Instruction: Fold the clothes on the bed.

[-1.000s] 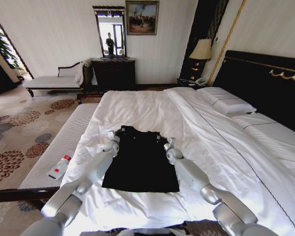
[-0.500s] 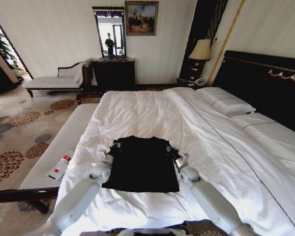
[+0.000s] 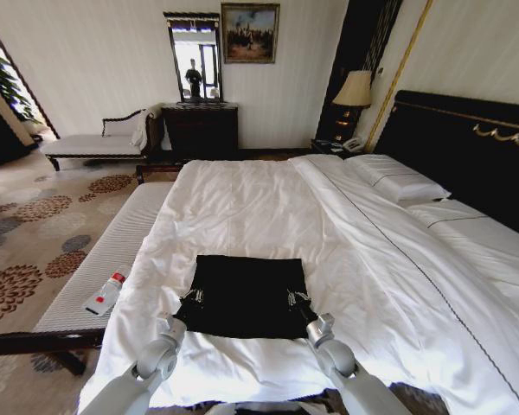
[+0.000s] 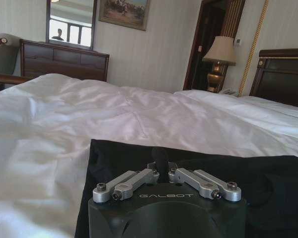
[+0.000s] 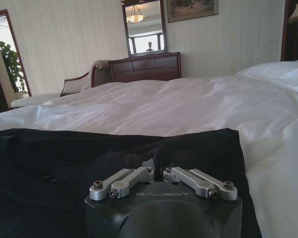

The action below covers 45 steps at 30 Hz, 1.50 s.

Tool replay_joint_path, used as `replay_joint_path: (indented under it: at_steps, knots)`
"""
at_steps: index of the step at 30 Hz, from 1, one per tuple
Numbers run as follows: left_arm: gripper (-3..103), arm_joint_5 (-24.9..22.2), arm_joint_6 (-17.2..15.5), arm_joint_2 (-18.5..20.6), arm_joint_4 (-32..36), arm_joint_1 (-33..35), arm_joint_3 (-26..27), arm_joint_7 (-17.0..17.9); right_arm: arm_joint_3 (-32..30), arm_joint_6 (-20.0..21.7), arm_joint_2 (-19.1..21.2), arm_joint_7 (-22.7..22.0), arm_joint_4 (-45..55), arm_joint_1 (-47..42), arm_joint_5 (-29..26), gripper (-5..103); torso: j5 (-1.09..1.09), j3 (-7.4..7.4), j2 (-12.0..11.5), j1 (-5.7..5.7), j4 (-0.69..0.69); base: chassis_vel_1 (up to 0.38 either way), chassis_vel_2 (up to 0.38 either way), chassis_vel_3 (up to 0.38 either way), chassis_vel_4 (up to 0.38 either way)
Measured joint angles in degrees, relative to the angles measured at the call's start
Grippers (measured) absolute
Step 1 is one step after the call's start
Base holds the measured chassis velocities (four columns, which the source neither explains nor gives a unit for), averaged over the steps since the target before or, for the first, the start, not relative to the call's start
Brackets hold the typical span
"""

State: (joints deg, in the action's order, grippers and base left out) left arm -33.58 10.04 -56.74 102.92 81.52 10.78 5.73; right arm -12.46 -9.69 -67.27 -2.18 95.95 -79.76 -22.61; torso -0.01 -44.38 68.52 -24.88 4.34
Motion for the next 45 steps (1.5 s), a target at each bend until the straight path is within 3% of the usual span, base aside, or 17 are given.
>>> replay_joint_path:
  at_steps: [4, 21, 30, 45]
  knots:
    - [2, 2.19, 1.10, -0.05, -0.26, 3.12, 1.79, -0.96, -1.33, -0.49, -1.58, 0.65, 1.30, -2.83, 1.89, 3, -0.01, 0.00, 0.00, 0.00, 0.00, 0.000, 0.000, 0.000, 0.000]
    - [2, 2.76, 1.31, -0.67, 2.78, 5.70, 3.83, -0.70, -5.16, -2.21, -2.66, 1.65, 4.50, -7.87, 2.53, 3, 0.01, -0.01, -0.01, -0.01, 0.00, 0.000, 0.000, 0.000, 0.000]
    - [2, 3.52, 0.98, -1.05, 2.44, 6.49, 3.77, 1.51, -6.04, -3.73, -4.26, 2.54, 4.33, -11.18, 5.52, 3, 0.01, -0.01, -0.01, -0.01, 0.01, 0.000, 0.000, 0.000, 0.000]
    - [-2, 4.32, -0.05, -0.31, 2.55, 7.42, 1.95, 5.00, -6.67, -4.28, -4.03, 2.59, 4.08, -11.53, 5.72, 3, 0.01, -0.01, -0.01, -0.01, 0.01, 0.000, 0.000, 0.000, 0.000]
